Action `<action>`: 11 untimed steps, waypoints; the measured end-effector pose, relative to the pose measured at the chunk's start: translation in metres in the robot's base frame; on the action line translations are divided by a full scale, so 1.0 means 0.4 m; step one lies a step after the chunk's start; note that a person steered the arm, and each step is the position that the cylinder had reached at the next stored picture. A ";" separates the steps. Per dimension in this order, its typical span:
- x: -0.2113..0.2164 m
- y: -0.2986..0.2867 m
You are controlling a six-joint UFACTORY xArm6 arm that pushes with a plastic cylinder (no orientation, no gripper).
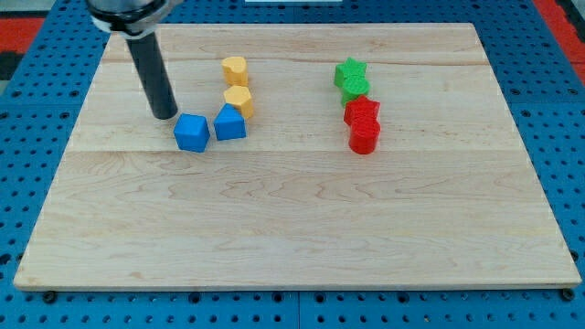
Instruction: Push the blue blocks below the yellow blocks
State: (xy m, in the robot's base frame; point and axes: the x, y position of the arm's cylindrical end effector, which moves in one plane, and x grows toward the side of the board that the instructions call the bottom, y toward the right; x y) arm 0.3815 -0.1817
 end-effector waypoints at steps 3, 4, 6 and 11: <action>0.118 0.046; 0.152 0.082; 0.182 0.119; 0.228 0.213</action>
